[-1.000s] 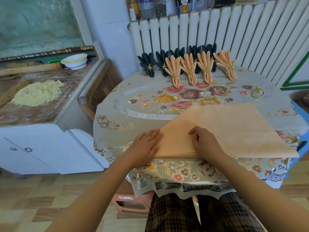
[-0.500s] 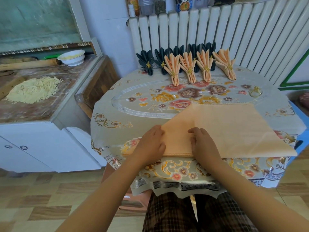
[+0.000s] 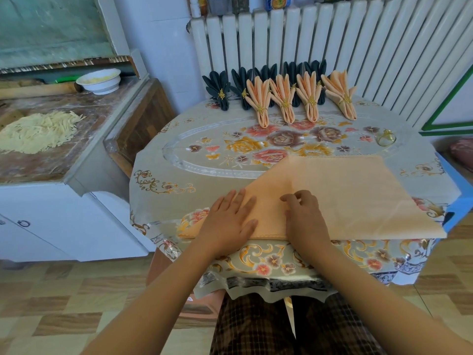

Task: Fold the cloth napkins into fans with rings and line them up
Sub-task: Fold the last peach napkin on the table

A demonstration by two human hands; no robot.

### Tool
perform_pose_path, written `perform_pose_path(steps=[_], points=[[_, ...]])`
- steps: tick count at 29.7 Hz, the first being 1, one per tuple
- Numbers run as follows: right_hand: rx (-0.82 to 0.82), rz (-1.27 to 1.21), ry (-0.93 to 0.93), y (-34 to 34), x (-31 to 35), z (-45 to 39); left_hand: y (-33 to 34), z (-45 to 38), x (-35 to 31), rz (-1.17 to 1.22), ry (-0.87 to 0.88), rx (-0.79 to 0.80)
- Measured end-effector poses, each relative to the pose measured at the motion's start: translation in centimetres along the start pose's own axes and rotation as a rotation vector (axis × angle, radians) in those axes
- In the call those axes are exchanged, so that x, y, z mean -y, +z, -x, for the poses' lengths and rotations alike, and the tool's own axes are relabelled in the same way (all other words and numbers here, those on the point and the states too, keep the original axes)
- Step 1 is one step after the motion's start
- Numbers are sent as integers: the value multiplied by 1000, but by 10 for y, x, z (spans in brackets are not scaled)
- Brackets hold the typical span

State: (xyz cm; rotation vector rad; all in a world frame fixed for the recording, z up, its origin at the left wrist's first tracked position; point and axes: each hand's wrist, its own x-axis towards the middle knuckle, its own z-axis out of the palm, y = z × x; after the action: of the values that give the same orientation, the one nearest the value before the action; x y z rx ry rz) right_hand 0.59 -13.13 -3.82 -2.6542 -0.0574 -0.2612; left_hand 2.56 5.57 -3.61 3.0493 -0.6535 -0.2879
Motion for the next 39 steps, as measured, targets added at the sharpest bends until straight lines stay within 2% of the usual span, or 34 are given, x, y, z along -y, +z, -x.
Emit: perform_pose_path(steps=[2, 3, 7, 10, 12, 15, 25, 30, 34, 39], points=[[-64, 104, -61, -3, 3, -6, 0, 0, -1, -4, 1, 3], [-44, 143, -106, -5, 8, -11, 0, 0, -2, -6, 1, 2], [228, 110, -277, 1, 29, -48, 3, 1, -1, 15, 7, -37], [381, 84, -277, 12, 32, -73, 4, 0, 0, 28, 10, -66], [430, 153, -268, 19, 22, -77, 3, 1, -1, 9, 13, -59], [403, 245, -266, 22, 2, -82, 2, 0, 0, 5, 8, -42], [392, 358, 3, 5, -49, -123, 2, 0, 0, 10, 6, -14], [251, 285, -106, -8, -19, -71, 1, 1, 0, 9, -3, -4], [391, 311, -168, -17, -14, -12, -2, 0, 1, 9, 1, 16], [396, 340, -138, -19, -34, 5, -18, -4, -5, 13, -31, 45]])
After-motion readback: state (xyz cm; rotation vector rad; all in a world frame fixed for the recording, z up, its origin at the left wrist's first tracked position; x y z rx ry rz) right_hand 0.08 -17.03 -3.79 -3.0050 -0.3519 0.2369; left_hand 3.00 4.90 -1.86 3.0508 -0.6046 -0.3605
